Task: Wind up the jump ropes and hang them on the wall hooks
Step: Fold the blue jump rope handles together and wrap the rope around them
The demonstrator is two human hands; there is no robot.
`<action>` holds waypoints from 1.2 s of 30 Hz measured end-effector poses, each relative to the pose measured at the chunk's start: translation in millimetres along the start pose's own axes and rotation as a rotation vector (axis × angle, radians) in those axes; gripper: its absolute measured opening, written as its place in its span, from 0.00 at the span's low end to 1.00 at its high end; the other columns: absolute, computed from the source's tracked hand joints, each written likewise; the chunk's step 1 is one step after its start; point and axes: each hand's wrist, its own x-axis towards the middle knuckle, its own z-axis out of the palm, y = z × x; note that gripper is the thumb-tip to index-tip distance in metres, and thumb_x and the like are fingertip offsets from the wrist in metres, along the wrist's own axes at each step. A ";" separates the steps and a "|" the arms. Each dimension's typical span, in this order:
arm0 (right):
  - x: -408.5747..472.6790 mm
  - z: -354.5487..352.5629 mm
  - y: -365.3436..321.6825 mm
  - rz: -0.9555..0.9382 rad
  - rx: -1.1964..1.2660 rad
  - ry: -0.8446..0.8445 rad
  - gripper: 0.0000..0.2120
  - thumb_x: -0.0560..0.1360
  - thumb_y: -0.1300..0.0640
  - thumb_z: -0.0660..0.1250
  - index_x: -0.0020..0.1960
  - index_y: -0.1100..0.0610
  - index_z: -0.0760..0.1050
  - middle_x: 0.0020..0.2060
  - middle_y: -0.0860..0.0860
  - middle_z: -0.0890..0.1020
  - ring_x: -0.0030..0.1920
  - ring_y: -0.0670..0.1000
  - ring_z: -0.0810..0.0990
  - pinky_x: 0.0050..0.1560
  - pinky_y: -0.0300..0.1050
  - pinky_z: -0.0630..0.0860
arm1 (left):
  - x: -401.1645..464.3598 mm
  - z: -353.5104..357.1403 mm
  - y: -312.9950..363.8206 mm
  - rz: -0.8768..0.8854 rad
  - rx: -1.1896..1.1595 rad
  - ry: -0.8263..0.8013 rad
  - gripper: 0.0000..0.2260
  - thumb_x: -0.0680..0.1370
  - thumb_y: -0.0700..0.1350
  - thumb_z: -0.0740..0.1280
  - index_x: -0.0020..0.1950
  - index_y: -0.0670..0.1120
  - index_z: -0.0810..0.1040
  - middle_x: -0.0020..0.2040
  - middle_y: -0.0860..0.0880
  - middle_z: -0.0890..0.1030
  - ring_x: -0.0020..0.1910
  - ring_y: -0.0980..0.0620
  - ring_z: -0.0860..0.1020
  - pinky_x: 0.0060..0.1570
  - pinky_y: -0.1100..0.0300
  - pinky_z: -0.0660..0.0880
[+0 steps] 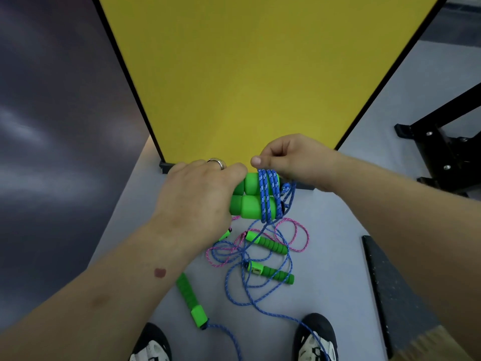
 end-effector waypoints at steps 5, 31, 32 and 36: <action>-2.2 31.6 33.6 0.169 -0.129 -0.022 0.06 0.80 0.62 0.66 0.46 0.58 0.79 0.40 0.61 0.79 0.37 0.52 0.72 0.31 0.38 0.69 | 0.6 2.5 -5.9 -0.041 -0.016 0.036 0.18 0.65 0.39 0.67 0.52 0.53 0.73 0.37 0.54 0.66 0.40 0.43 0.73 0.39 0.53 0.60; -86.2 53.0 -48.1 0.064 0.026 0.197 0.09 0.78 0.55 0.64 0.44 0.53 0.82 0.25 0.47 0.74 0.23 0.46 0.68 0.26 0.39 0.68 | 0.2 9.7 -9.8 -0.121 0.062 -0.021 0.16 0.68 0.38 0.65 0.49 0.55 0.67 0.38 0.53 0.68 0.43 0.43 0.75 0.40 0.54 0.60; -81.2 47.9 -51.9 0.058 0.063 0.196 0.09 0.77 0.56 0.64 0.43 0.52 0.82 0.27 0.48 0.77 0.25 0.47 0.70 0.30 0.43 0.71 | 0.1 9.3 -7.3 -0.103 0.062 -0.027 0.16 0.69 0.38 0.65 0.50 0.55 0.68 0.39 0.53 0.68 0.44 0.44 0.75 0.40 0.54 0.61; -57.7 24.7 -61.1 0.057 0.155 0.211 0.11 0.76 0.63 0.63 0.42 0.54 0.82 0.28 0.47 0.80 0.25 0.47 0.69 0.31 0.44 0.69 | 0.7 10.5 -4.6 -0.057 0.092 -0.019 0.16 0.69 0.39 0.65 0.52 0.54 0.69 0.38 0.53 0.67 0.39 0.47 0.69 0.39 0.54 0.61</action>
